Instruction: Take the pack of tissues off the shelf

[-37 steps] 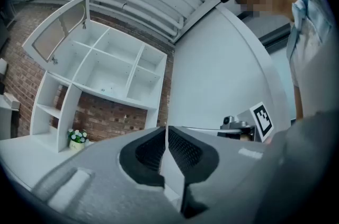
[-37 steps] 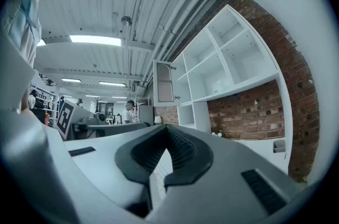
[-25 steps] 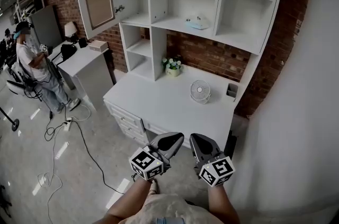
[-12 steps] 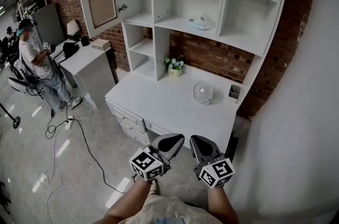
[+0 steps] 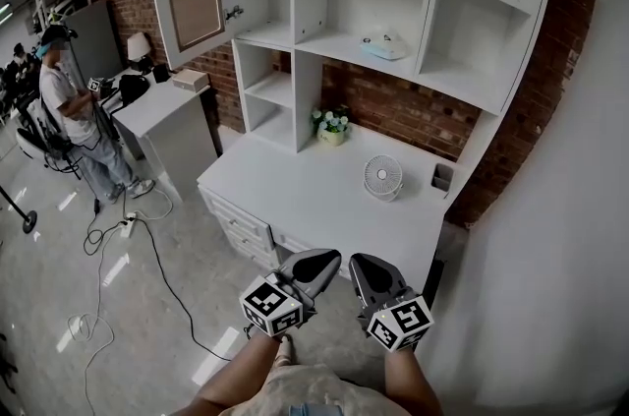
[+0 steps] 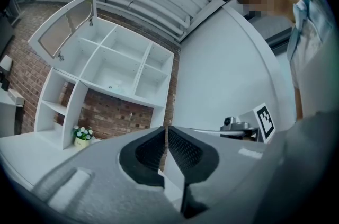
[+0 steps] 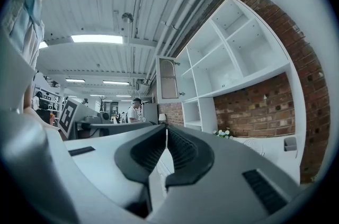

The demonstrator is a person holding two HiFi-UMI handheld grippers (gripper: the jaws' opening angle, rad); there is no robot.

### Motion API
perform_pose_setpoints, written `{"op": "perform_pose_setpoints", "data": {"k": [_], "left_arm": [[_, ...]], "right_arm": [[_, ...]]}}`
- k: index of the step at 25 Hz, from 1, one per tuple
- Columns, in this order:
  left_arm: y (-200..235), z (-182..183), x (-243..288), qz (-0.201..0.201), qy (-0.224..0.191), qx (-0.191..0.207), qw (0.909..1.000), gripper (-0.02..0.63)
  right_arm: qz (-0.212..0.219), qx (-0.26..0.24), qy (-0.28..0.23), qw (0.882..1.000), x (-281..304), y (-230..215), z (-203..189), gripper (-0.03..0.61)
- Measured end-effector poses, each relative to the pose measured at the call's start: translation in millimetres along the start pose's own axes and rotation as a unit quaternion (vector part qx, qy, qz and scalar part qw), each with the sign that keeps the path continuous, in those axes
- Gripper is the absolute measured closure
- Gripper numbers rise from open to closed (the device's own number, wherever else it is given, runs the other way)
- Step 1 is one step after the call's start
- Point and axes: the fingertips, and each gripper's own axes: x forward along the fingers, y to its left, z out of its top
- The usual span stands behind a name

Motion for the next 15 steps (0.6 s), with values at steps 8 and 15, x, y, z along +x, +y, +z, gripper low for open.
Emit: {"op": "perform_pose_setpoints", "data": {"k": [8, 15], "left_arm": [[38, 7, 4, -0.006, 0.000, -0.003, 1.0000, 0.591], [86, 15, 6, -0.004, 0.001, -0.004, 1.0000, 0.591]], "right_arm": [[-0.001, 0.002, 0.005, 1.000, 39, -7, 1, 0.560], [0.005, 0.001, 0.005, 1.000, 88, -13, 1, 0.560]]}}
